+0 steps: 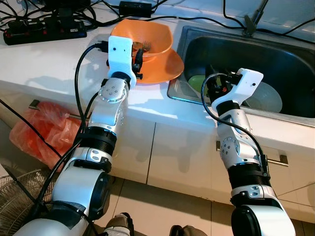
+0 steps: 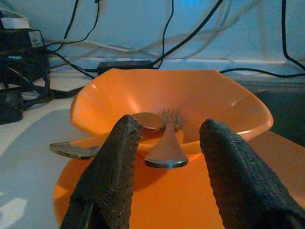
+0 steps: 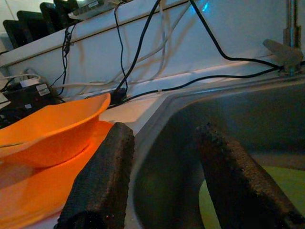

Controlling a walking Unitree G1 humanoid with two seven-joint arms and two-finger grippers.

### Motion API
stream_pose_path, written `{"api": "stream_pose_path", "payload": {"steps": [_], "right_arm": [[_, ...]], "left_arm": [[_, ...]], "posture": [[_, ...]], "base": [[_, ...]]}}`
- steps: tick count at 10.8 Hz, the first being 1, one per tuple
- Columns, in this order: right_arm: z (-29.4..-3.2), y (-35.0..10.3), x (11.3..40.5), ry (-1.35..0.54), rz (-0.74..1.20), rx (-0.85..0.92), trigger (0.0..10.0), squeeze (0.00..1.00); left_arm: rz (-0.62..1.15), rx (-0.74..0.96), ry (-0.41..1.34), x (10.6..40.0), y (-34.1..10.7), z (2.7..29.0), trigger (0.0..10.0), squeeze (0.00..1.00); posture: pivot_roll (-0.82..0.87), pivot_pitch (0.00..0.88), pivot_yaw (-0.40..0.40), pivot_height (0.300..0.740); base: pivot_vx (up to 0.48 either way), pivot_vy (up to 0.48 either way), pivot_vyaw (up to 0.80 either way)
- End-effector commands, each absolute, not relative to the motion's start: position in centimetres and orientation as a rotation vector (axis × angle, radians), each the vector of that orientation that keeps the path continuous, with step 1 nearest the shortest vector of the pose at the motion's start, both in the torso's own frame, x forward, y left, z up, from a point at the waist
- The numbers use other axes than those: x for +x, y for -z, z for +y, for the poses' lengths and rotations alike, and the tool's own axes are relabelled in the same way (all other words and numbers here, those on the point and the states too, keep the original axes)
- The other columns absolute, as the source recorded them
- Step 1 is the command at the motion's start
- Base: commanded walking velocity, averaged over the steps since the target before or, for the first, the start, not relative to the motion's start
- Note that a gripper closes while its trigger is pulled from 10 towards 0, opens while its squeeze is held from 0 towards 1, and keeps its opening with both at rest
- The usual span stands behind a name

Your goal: Kitchen organization

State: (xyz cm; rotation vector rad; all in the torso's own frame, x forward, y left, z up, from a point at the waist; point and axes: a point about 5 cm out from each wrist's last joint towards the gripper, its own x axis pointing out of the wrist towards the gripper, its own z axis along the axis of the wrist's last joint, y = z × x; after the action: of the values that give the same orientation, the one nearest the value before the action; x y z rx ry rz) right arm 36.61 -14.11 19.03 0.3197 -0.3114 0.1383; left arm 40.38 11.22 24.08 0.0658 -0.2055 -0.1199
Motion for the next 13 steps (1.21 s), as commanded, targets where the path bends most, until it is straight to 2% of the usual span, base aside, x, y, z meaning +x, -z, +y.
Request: {"api": "stream_pose_path", "payload": {"steps": [1, 4, 5, 6, 7, 10, 11, 12, 13], "right_arm": [[-14.54, -19.10, 36.62, -0.126, -0.316, 0.322, 10.0, 0.00], [-14.59, -19.12, 36.65, -0.124, -0.316, 0.323, 10.0, 0.00], [-14.60, -19.13, 36.66, -0.124, -0.316, 0.323, 10.0, 0.00], [-14.59, -19.14, 36.67, -0.124, -0.317, 0.324, 10.0, 0.00], [-14.63, -19.14, 36.66, -0.124, -0.317, 0.323, 10.0, 0.00], [-14.67, -19.15, 36.65, -0.124, -0.317, 0.323, 10.0, 0.00], [-14.67, -19.16, 36.66, -0.125, -0.317, 0.323, 10.0, 0.00], [-14.68, -19.16, 36.67, -0.124, -0.317, 0.323, 10.0, 0.00], [-14.67, -19.18, 36.69, -0.124, -0.317, 0.323, 10.0, 0.00]], "left_arm": [[-0.226, 0.069, 0.120, 40.54, -24.84, 10.89, 10.0, 0.00], [-0.222, 0.069, 0.118, 40.62, -24.75, 10.88, 10.0, 0.00], [-0.219, 0.069, 0.118, 40.66, -24.72, 10.87, 6.7, 0.00], [-0.216, 0.070, 0.117, 40.68, -24.69, 10.88, 9.3, 0.00], [-0.213, 0.071, 0.114, 40.69, -24.62, 10.85, 10.0, 0.00], [-0.214, 0.067, 0.115, 40.72, -24.60, 10.79, 10.0, 0.00], [-0.213, 0.065, 0.115, 40.72, -24.60, 10.78, 3.0, 0.00], [-0.214, 0.063, 0.115, 40.72, -24.60, 10.79, 0.1, 0.00], [-0.214, 0.062, 0.116, 40.73, -24.61, 10.79, 0.1, 0.00]], "posture": [[0.05, 0.112, -0.078, 0.740], [0.05, 0.113, -0.078, 0.740], [0.05, 0.112, -0.078, 0.740], [0.05, 0.113, -0.078, 0.740], [0.05, 0.112, -0.078, 0.740], [0.05, 0.111, -0.079, 0.740], [0.05, 0.111, -0.080, 0.740], [0.05, 0.111, -0.080, 0.740], [0.05, 0.110, -0.079, 0.740]], "base": [[0.000, 0.000, 0.00], [0.000, 0.000, 0.00], [0.000, 0.000, 0.00], [0.000, 0.000, 0.00], [0.000, 0.000, 0.00], [0.000, 0.000, 0.00], [0.000, 0.000, 0.00], [0.000, 0.000, 0.00], [0.000, 0.000, 0.00]]}}
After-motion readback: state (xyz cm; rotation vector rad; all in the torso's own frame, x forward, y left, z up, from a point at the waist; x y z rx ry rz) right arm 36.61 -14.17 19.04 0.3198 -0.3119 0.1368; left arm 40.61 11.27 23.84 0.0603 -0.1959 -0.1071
